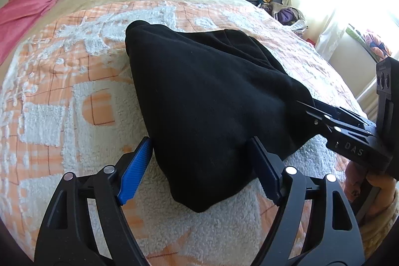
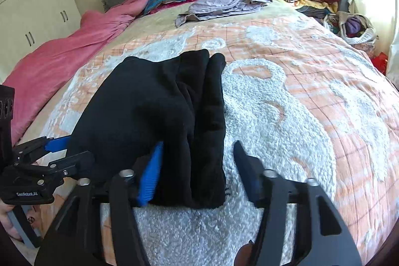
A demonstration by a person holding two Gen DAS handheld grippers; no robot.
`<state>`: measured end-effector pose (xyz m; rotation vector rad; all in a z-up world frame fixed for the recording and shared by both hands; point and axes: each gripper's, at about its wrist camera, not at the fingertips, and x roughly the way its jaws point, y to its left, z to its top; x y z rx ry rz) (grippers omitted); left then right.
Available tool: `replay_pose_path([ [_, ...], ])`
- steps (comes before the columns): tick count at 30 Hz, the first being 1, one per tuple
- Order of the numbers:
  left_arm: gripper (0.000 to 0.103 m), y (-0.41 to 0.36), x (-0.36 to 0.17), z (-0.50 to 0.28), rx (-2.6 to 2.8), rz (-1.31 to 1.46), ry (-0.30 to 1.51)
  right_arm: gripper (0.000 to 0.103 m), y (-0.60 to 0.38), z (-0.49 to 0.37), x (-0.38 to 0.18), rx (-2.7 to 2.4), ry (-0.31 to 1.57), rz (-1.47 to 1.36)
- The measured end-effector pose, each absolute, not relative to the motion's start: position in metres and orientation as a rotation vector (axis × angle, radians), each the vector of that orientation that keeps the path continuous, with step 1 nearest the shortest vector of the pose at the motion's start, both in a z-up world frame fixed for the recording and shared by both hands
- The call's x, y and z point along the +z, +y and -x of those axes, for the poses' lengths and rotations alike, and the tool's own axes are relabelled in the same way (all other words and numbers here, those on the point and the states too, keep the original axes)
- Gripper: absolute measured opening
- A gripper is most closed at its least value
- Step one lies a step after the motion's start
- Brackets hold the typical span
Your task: Fold small clothes
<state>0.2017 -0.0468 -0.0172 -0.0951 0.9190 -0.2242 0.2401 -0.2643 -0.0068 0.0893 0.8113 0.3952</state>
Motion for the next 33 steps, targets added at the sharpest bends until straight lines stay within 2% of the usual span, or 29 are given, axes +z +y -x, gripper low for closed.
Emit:
replay_pose_path([
  [2,0.074,-0.046,-0.017,-0.200,-0.224,0.093,0.917,0.066,-0.264,-0.234,-0.005,0.383,0.796,-0.084],
  [7,0.076,-0.044,-0.013,-0.192,-0.227,0.100,0.911,0.085,-0.269,-0.214,0.011,0.343,0.714,-0.076],
  [9,0.077,-0.043,-0.009,-0.188,-0.231,0.101,0.900,0.097,-0.276,-0.201,0.021,0.319,0.660,-0.089],
  [10,0.078,-0.043,-0.007,-0.185,-0.236,0.103,0.894,0.097,-0.280,-0.194,0.025,0.316,0.638,-0.095],
  [11,0.083,-0.042,-0.003,-0.181,-0.240,0.105,0.883,0.098,-0.282,-0.189,0.029,0.318,0.622,-0.101],
  [12,0.094,-0.041,-0.001,-0.178,-0.240,0.108,0.871,0.098,-0.284,-0.184,0.033,0.321,0.606,-0.107],
  [20,0.093,-0.031,0.020,-0.141,-0.250,0.133,0.786,0.098,-0.284,-0.140,0.056,0.332,0.530,-0.090],
  [33,0.093,-0.008,0.018,-0.080,-0.210,0.126,0.729,0.098,-0.260,-0.090,0.046,0.319,0.529,-0.042],
])
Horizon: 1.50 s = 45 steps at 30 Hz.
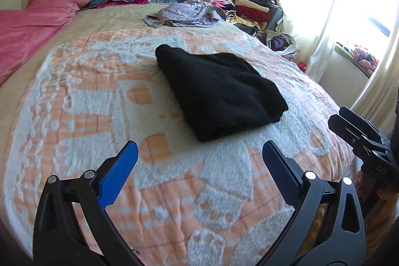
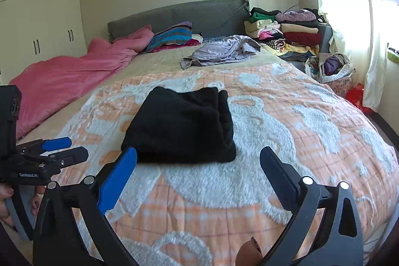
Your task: Fold small clothes
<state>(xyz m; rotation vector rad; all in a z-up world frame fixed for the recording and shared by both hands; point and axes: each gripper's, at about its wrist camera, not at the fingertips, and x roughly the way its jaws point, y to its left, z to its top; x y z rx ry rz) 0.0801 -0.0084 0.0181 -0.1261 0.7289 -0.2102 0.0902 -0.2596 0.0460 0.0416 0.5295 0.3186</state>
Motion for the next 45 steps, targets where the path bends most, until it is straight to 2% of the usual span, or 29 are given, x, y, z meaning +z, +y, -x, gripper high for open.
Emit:
replay_pose_path([
  [13,0.093,0.010,-0.004,-0.065,-0.201,0.157,0.752,0.098,-0.249,-0.074,0.016,0.270,0.616,-0.046],
  [45,0.093,0.010,-0.007,-0.065,-0.166,0.142,0.793,0.098,-0.245,-0.072,0.019,0.263,0.620,-0.034],
])
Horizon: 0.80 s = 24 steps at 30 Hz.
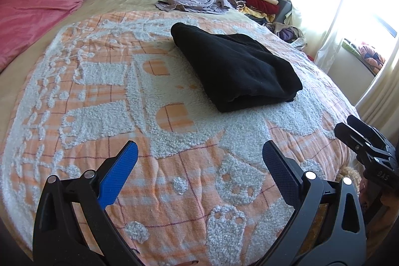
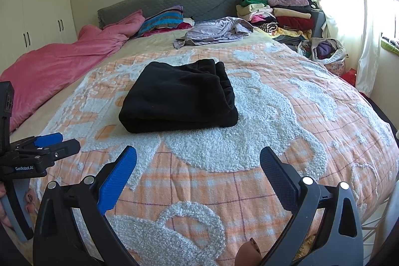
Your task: Fold small clothes
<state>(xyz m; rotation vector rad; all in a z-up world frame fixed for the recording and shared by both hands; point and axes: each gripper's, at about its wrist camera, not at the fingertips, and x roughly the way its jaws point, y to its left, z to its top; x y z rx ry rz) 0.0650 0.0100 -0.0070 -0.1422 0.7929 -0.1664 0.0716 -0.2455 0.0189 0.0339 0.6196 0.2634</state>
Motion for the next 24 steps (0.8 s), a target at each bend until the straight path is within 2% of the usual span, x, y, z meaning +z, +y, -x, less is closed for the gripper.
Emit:
replay_pose_path([
  [24,0.093,0.0120,-0.0080,-0.0646,-0.153,0.139,0.801,0.098,-0.2435,-0.0715,0.0186,0.264,0.617,-0.030],
])
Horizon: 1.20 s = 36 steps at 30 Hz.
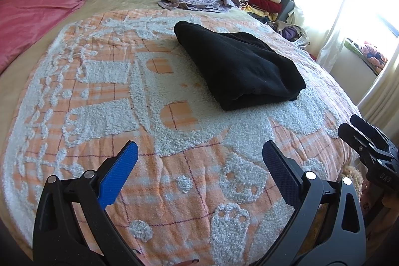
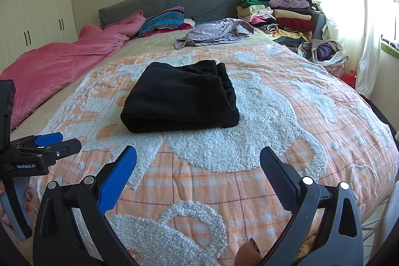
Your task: Fold small clothes
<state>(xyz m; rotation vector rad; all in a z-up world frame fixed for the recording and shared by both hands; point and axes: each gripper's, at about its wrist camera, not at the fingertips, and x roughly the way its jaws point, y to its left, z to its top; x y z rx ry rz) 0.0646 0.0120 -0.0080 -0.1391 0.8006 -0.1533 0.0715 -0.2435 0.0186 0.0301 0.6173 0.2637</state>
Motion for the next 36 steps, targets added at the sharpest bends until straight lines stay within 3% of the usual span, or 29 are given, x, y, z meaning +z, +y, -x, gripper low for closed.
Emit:
replay_pose_path([
  [36,0.094,0.019,-0.011,-0.066,-0.166,0.135,0.819,0.098,-0.273,-0.071,0.015,0.102,0.633,-0.069],
])
